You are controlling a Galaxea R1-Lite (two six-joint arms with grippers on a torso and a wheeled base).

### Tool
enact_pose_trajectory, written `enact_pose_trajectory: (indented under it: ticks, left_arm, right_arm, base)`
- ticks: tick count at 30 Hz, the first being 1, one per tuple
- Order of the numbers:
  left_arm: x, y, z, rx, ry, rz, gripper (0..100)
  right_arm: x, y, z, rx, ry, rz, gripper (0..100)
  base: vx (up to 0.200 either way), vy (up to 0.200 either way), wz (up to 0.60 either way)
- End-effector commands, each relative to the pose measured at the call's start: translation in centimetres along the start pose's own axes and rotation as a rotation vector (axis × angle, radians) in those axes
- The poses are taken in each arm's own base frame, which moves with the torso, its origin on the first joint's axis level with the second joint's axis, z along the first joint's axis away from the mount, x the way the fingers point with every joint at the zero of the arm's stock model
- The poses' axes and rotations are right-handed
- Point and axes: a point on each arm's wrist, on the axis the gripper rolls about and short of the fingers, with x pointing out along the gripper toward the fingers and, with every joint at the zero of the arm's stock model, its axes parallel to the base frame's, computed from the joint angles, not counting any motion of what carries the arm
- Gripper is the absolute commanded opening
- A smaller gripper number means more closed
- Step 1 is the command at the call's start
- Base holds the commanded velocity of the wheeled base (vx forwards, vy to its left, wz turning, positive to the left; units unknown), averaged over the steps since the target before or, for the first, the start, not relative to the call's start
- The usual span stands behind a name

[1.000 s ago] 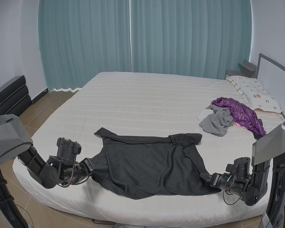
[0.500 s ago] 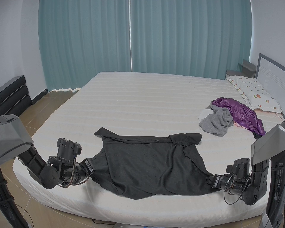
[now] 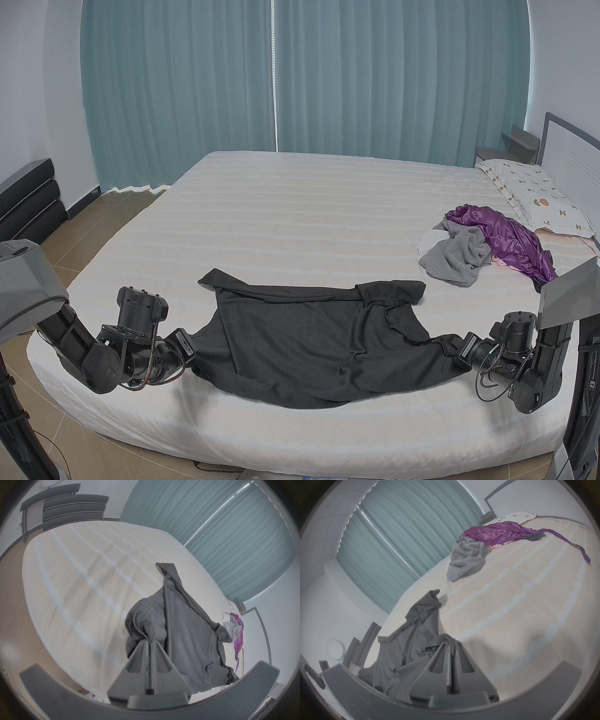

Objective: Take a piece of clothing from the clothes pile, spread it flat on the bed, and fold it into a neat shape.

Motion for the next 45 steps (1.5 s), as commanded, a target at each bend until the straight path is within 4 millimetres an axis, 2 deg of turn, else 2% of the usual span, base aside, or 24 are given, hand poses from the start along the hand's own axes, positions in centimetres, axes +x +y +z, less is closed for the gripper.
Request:
enact_pose_trajectory:
  ticks: [1,9,15,23,26,27,28,30,31,37,41,45]
  left_arm:
    - [0.2,0.1,1.1,-0.030,-0.032,-0.007,0]
    - [0.2,-0.3,1.7,-0.090,-0.079,-0.060,0]
    - [1.1,-0.3,1.7,-0.125,-0.099,-0.082,0]
    - [0.4,-0.3,1.7,-0.121,-0.107,-0.091,0]
    - [-1.2,-0.1,1.7,-0.051,-0.105,-0.077,0]
    - [-1.2,-0.1,1.7,-0.051,-0.105,-0.077,0]
    - [-2.0,0.1,1.8,-0.010,-0.100,-0.061,0]
    - [-2.3,0.1,1.9,-0.002,-0.099,-0.057,0]
    - [-3.1,0.1,2.0,0.004,-0.094,-0.050,0]
    - [-4.1,0.1,2.0,0.038,-0.076,-0.033,0]
    - [-4.0,0.2,1.9,0.039,-0.071,-0.028,0]
    - [-3.9,0.2,1.9,0.039,-0.069,-0.025,0]
  right_arm:
    - [1.2,0.7,1.6,0.043,-0.080,0.051,0]
    - [3.2,1.8,3.6,0.050,-0.166,0.112,0]
    - [4.6,2.8,4.8,0.046,-0.183,0.134,0]
    - [4.2,2.5,4.1,0.046,-0.133,0.100,0]
    - [3.0,1.9,3.6,0.049,-0.098,0.098,0]
    - [3.0,1.9,3.6,0.049,-0.098,0.098,100]
    - [1.9,1.8,3.5,0.051,-0.068,0.118,100]
    - [1.4,1.8,3.4,0.051,-0.053,0.126,100]
    - [0.2,1.8,3.3,0.050,-0.031,0.144,100]
    - [-2.0,1.7,3.1,0.047,-0.001,0.143,100]
    - [-2.3,1.5,2.4,0.041,0.052,0.159,100]
    - [-1.3,2.0,2.1,0.023,0.064,0.180,100]
  base:
    - [0.000,0.000,0.00]
    - [0.000,0.000,0.00]
    - [0.000,0.000,0.00]
    - [0.000,0.000,0.00]
    - [0.000,0.000,0.00]
    - [0.000,0.000,0.00]
    - [0.000,0.000,0.00]
    - [0.000,0.000,0.00]
    - [0.000,0.000,0.00]
    - [0.000,0.000,0.00]
    - [0.000,0.000,0.00]
    - [0.000,0.000,0.00]
